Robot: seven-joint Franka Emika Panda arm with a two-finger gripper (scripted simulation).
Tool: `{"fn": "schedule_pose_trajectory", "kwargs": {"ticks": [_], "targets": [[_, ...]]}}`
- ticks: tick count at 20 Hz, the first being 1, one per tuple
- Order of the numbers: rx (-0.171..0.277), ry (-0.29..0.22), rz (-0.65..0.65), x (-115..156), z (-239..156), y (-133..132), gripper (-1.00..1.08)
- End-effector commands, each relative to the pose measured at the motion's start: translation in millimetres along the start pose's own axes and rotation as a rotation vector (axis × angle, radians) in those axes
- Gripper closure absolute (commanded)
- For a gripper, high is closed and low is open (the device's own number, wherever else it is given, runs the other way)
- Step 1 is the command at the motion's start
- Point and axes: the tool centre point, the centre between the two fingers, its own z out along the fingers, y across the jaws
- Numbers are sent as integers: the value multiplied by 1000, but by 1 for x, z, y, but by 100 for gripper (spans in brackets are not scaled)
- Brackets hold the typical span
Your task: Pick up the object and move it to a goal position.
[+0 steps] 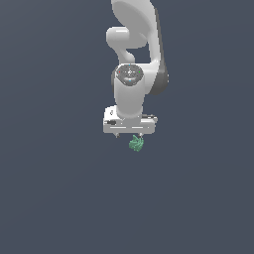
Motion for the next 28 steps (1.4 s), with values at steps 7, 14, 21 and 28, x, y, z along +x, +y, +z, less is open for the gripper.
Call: {"fn": "schedule_pose_trajectory", "kwargs": {"ticks": [7, 14, 21, 28], "targets": [[23, 20, 15, 6, -5, -9, -92], [32, 28, 20, 8, -7, -12, -92], [31, 28, 48, 6, -2, -15, -92], [25, 28, 129, 0, 12, -21, -92]]}}
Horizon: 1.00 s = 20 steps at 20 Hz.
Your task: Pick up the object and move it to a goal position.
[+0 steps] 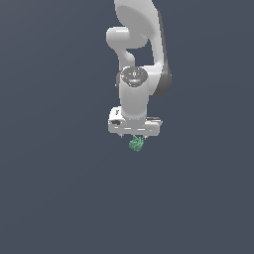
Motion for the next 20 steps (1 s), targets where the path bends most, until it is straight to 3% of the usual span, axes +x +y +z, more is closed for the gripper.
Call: {"fn": "schedule_pose_trajectory", "kwargs": {"ticks": [1, 11, 20], "targets": [[-3, 1, 36, -4, 7, -2, -92], [-19, 8, 220, -23, 39, -13, -92], [-27, 13, 308, -33, 53, -17, -92]]}}
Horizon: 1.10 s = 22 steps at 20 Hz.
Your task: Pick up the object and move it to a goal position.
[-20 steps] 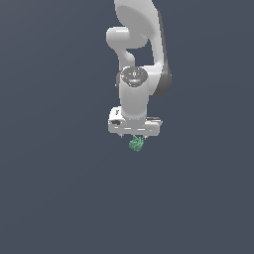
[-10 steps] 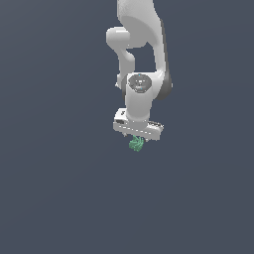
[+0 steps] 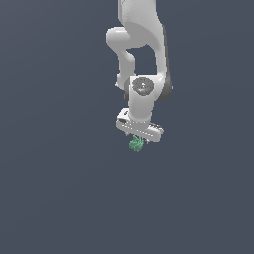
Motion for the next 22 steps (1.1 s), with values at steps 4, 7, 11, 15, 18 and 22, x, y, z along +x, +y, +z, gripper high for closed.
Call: {"fn": "schedule_pose_trajectory", "kwargs": {"ticks": [4, 7, 11, 15, 18, 22], "targets": [[-1, 2, 20, -2, 3, 0, -92], [-1, 1, 16, -2, 4, 0, -92], [-1, 1, 17, -2, 15, 0, -92], [-1, 2, 19, -3, 35, 1, -92], [-2, 2, 20, -3, 46, 0, -92], [-1, 2, 20, -2, 53, 0, -92]]}}
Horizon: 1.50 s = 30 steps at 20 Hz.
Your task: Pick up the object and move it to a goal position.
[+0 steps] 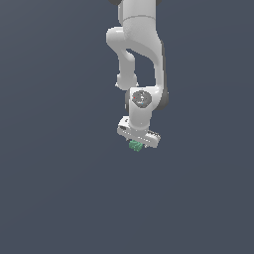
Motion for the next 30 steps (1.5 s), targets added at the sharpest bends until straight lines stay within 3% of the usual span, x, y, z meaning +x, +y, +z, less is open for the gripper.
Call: {"fn": "schedule_pose_trajectory", "kwargs": {"ticks": [1, 2, 17, 30], "targets": [[1, 1, 0, 1, 2, 0, -92], [1, 1, 0, 1, 2, 0, 108], [2, 3, -1, 4, 0, 8, 108], [2, 2, 0, 35, -16, 100, 108]]}}
